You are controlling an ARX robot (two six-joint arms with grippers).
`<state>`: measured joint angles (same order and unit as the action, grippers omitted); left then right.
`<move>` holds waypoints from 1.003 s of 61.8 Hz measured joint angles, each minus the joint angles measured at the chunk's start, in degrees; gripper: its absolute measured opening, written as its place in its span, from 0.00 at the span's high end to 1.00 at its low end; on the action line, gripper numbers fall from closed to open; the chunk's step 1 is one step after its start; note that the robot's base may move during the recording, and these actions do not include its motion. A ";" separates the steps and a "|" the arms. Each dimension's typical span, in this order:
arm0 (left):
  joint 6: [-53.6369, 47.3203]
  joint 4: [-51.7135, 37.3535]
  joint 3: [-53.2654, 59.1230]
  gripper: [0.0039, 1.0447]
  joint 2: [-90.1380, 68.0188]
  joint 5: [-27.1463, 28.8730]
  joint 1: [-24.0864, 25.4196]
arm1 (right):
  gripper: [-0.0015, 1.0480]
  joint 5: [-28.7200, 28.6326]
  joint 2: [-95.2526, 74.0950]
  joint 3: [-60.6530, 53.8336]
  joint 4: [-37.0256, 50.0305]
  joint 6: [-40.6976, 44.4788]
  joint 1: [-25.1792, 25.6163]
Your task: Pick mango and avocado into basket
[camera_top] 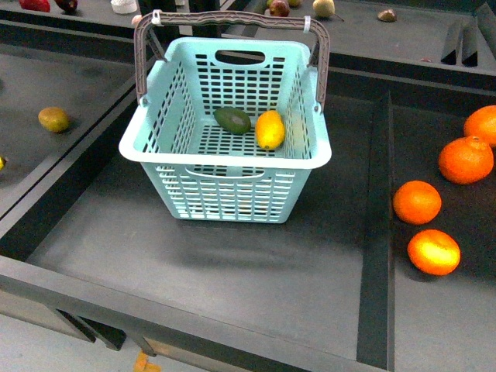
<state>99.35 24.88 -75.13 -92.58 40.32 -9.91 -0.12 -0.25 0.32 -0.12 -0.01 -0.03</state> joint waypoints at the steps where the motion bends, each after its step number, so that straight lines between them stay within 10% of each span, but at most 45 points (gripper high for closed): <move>1: -0.31 0.28 0.50 0.07 0.55 0.50 -0.09 | 0.07 0.00 0.00 0.00 0.00 0.00 0.00; 14: -2.75 5.14 3.78 0.07 7.43 3.69 -1.03 | 0.07 0.02 0.00 0.00 0.00 0.00 0.00; 23: -49.31 -43.25 29.42 0.36 17.75 -30.12 3.50 | 0.07 0.02 0.00 0.00 0.00 0.02 0.00; 32: -88.46 -62.49 44.89 0.67 25.33 -35.58 4.76 | 0.07 0.04 0.00 0.00 0.00 0.00 0.00; 41: -96.63 -65.02 54.12 0.98 30.67 -36.59 6.03 | 0.07 0.04 0.00 0.00 0.00 0.00 0.00; 62: -98.36 -64.22 66.69 0.98 44.46 -40.30 9.81 | 0.07 0.02 0.00 0.00 0.00 0.00 0.00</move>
<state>0.99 -39.33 -8.45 -48.12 0.01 -0.10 -0.10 -0.25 0.32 -0.12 -0.01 -0.03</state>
